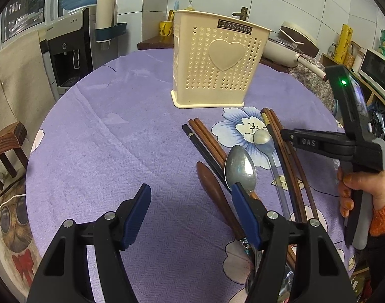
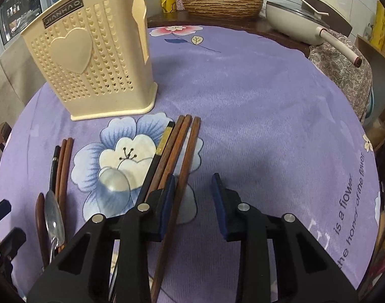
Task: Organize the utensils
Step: 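Grasp the steel spoon with the left tool while the right tool grasps a wooden chopstick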
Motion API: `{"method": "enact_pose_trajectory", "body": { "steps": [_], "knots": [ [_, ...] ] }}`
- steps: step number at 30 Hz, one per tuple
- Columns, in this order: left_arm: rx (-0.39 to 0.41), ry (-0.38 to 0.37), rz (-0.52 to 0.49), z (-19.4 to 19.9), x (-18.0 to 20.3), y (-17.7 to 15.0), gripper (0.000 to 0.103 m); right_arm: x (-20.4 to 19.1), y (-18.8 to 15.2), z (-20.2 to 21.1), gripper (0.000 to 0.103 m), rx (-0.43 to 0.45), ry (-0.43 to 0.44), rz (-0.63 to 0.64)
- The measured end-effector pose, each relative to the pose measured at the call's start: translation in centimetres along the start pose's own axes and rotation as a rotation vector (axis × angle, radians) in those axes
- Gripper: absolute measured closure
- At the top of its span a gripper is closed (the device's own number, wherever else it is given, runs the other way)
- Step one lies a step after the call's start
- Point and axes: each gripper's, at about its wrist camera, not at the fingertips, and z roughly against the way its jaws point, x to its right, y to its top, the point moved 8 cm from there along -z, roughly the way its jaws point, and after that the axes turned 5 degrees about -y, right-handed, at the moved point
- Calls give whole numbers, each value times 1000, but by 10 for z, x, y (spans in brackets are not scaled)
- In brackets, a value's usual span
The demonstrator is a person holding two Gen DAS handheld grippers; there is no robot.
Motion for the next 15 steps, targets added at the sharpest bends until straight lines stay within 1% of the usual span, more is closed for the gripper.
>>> {"method": "enact_pose_trajectory", "body": {
  "steps": [5, 9, 11, 13, 15],
  "knots": [
    [-4, -8, -28, -3, 13, 4, 38, 3, 17, -11, 80, -16, -7, -20],
    [-9, -13, -70, -6, 30, 9, 38, 3, 20, -13, 82, -12, -13, -11],
    [-28, -7, -96, -13, 39, 11, 38, 3, 20, -13, 84, -10, -11, -9],
    [-51, -2, -103, -21, 46, 12, 38, 5, 21, -14, 89, -17, -7, -13],
    [-60, 1, -110, -27, 51, 14, 38, 7, 20, -14, 92, -25, 0, -20]
  ]
}}
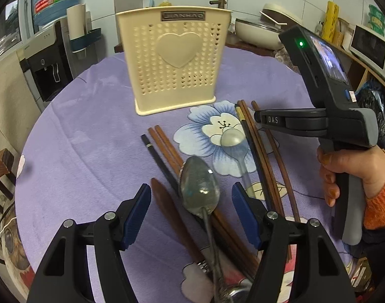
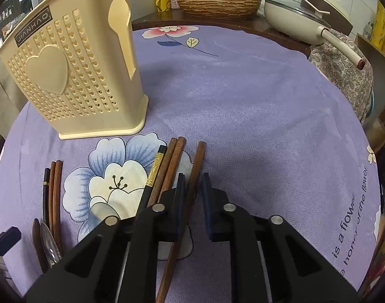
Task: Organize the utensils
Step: 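Grasp the steel spoon with the left tool while the right tool grasps a wooden chopstick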
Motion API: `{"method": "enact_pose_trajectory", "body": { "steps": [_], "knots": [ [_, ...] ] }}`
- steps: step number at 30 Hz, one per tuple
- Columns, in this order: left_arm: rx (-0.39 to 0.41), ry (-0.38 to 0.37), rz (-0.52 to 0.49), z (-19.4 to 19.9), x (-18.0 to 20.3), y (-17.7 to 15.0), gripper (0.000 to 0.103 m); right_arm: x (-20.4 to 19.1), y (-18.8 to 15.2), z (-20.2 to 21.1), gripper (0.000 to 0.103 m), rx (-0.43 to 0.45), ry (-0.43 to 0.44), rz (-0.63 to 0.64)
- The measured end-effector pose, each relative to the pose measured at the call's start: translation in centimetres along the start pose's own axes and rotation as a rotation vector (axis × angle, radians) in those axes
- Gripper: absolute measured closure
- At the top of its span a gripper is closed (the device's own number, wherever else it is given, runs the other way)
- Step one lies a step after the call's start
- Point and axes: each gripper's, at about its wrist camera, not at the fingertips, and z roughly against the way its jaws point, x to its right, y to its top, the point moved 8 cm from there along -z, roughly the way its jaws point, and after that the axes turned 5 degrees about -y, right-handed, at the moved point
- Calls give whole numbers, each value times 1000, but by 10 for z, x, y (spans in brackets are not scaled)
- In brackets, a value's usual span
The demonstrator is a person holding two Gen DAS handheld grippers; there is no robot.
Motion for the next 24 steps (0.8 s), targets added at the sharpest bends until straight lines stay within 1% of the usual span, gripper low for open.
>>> {"method": "enact_pose_trajectory", "body": {
  "steps": [3, 6, 9, 12, 17, 24],
  "knots": [
    [-13, 34, -25, -9, 7, 4, 38, 0, 1, -1, 92, -4, 5, -1],
    [-45, 40, -27, -19, 11, 5, 42, 0, 1, -1, 92, 0, 9, -3],
    [-54, 51, -27, -23, 11, 4, 45, 1, 0, -1, 92, 4, 12, 0],
    [-60, 66, -31, -26, 11, 4, 53, 1, 1, -2, 92, 4, 13, -1],
    [-80, 68, -46, -29, 15, 2, 66, 1, 0, -1, 92, 4, 16, -3],
    [-73, 65, -34, -28, 15, 3, 66, 1, 1, -1, 92, 5, 22, -9]
  ]
}}
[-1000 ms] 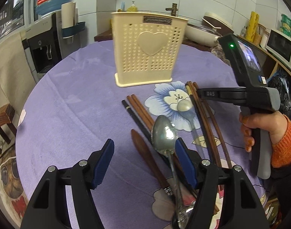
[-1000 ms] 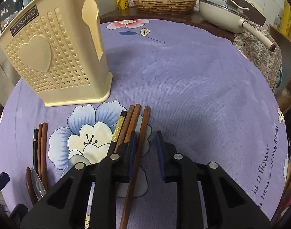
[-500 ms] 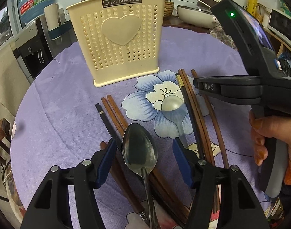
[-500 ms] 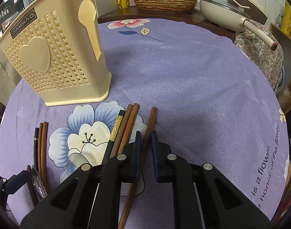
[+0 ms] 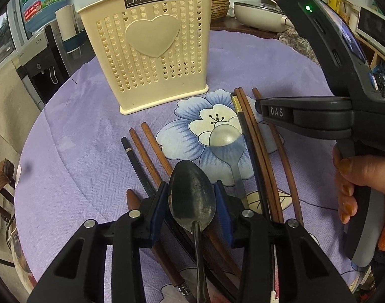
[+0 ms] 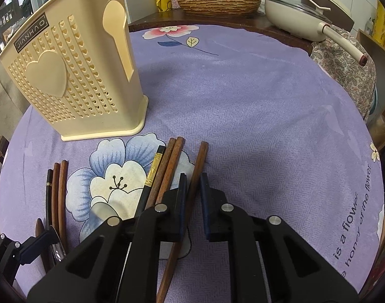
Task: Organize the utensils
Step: 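Grasp the steel spoon with the left tool while the right tool grasps a wooden chopstick, then carry the steel spoon with the left tool while the right tool carries the chopstick to the holder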
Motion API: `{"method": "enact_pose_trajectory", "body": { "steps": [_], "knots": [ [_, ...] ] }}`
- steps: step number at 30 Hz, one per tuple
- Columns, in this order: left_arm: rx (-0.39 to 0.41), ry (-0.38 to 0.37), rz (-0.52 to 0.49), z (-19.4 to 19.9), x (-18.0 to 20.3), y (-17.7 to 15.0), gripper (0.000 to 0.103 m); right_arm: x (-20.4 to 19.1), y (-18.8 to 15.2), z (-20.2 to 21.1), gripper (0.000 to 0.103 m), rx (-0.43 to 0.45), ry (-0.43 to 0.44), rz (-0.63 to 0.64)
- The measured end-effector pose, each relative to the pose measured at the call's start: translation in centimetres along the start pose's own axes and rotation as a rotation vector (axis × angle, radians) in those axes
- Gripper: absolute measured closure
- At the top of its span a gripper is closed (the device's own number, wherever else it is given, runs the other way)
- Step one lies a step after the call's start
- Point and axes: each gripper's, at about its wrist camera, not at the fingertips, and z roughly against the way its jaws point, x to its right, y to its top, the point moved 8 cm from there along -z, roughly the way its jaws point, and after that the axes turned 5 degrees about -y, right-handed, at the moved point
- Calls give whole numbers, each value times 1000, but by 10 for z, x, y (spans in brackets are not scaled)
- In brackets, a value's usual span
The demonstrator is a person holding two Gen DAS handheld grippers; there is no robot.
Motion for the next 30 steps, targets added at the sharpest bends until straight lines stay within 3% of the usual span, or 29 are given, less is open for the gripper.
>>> {"method": "enact_pose_trajectory", "body": {
  "steps": [6, 11, 30],
  "knots": [
    [37, -17, 19, 12, -4, 8, 66, 2, 0, -1, 92, -2, 22, -19],
    [87, -68, 44, 30, -8, 19, 66, 9, 2, 3, 93, 7, 89, -85],
    [261, -106, 126, 89, -39, 59, 68, 15, 32, 153, 95, 352, 205, -47]
  ]
}}
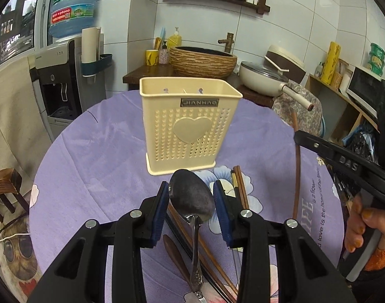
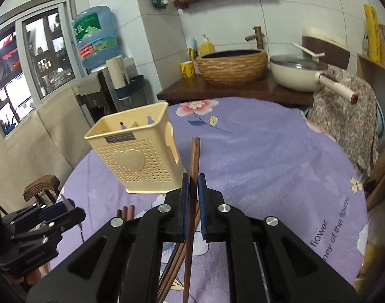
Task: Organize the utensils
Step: 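Carry the steel spoon with the left tool while the right tool carries the chopstick to the holder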
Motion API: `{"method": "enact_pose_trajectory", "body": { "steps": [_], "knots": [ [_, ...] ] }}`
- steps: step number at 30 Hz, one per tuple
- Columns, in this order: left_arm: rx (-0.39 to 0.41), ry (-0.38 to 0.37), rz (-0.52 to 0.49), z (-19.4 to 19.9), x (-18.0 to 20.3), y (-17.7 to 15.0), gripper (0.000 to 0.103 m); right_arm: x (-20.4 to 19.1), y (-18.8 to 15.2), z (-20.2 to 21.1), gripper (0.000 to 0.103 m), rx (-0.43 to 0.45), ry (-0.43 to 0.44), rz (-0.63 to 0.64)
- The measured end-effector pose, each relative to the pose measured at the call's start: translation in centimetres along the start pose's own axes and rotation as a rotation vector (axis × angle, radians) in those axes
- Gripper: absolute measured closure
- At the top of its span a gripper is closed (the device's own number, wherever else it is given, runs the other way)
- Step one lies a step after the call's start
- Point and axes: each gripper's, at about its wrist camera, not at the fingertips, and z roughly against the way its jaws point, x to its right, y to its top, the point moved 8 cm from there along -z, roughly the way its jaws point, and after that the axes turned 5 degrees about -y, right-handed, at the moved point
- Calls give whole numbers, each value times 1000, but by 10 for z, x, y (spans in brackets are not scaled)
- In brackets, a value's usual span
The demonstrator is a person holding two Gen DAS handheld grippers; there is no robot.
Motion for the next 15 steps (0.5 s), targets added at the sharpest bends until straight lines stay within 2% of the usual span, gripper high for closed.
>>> {"method": "enact_pose_trajectory", "body": {
  "steps": [7, 15],
  "knots": [
    [38, -2, -6, 10, 0, 13, 69, 4, 13, 25, 96, 38, 16, 3],
    [41, -11, -6, 12, 0, 14, 69, 0, 16, 34, 96, 39, 35, 22]
  ]
}}
